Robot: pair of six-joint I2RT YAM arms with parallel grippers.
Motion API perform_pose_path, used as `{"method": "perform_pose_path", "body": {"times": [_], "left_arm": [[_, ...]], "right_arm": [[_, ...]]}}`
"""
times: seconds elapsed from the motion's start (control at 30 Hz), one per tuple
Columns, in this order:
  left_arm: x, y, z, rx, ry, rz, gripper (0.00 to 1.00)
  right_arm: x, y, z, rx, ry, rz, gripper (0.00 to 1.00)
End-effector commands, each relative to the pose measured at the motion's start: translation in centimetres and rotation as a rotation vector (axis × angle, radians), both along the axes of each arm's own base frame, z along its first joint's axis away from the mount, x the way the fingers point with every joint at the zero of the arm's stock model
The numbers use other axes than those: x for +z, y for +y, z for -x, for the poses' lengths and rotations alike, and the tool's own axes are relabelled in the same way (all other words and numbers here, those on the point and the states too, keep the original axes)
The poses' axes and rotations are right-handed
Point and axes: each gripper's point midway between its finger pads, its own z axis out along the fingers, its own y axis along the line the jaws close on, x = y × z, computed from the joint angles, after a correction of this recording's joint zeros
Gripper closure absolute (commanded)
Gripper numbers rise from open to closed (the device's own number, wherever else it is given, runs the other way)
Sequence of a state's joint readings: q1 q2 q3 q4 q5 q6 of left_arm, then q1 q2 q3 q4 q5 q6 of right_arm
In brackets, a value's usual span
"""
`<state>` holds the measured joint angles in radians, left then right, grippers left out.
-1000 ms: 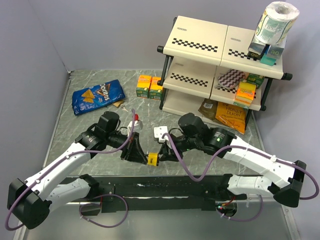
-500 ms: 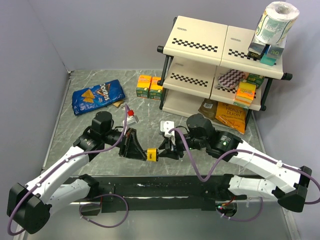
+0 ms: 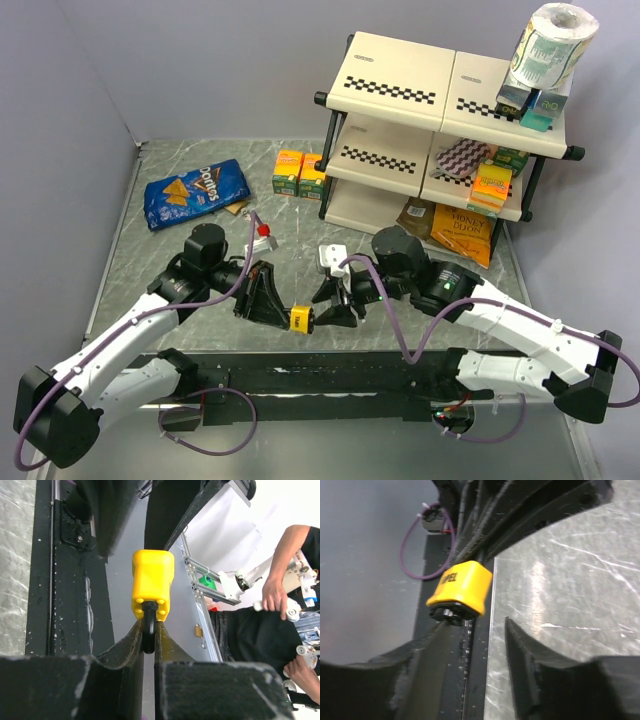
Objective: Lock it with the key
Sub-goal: Place the lock at the center of the board.
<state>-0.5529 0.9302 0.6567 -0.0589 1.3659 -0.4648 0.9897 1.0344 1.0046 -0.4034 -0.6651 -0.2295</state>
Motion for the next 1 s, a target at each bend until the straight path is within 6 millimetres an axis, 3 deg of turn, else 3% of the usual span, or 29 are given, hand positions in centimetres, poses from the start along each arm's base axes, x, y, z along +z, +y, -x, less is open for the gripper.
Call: {"method": "perform_pose_path", "body": {"times": [0.0,0.13,0.27,0.33,0.5,0.7,0.77,0.97], "left_arm": [[2.1,-1.1,-3.3,0.146,-0.211,0.04,0.99],[0.7,-0.3,-4.3,0.205,-0.154,-0.033,0.99],[-0.7,-0.6,-5.8,0.27,-0.064,-0.125,0.99],[-0.6,-1.0,-6.6,0.28,-0.03,-0.135,0.99],[-0.9,-1.8,-9.4,0.403,0.091,-0.223,0.99],[-0.6,-2.1,-9.3,0.382,0.122,-0.217,0.99],[-0.6,-2.0,-9.2,0.383,0.124,-0.209,0.99],[-0.9,-1.8,-9.1,0.4,0.123,-0.212,0.99]], "right_arm": [[6.8,2.3,-5.8,-0.149,-0.276,-0.217,0.34],[3.2,-2.0,-8.5,-0.251,-0.224,-0.034,0.16],[2.4,-3.9,-8.9,-0.233,-0.257,0.044,0.11],[3.5,-3.7,-8.7,-0.209,-0.279,0.033,0.09],[3.7,-1.6,-8.2,-0.143,-0.327,0.067,0.04],[1.0,0.8,-7.9,-0.069,-0.454,0.145,0.02],[-0.3,1.1,-8.9,-0.091,-0.502,0.199,0.04],[-1.4,2.2,-10.5,-0.136,-0.583,0.247,0.1]]}}
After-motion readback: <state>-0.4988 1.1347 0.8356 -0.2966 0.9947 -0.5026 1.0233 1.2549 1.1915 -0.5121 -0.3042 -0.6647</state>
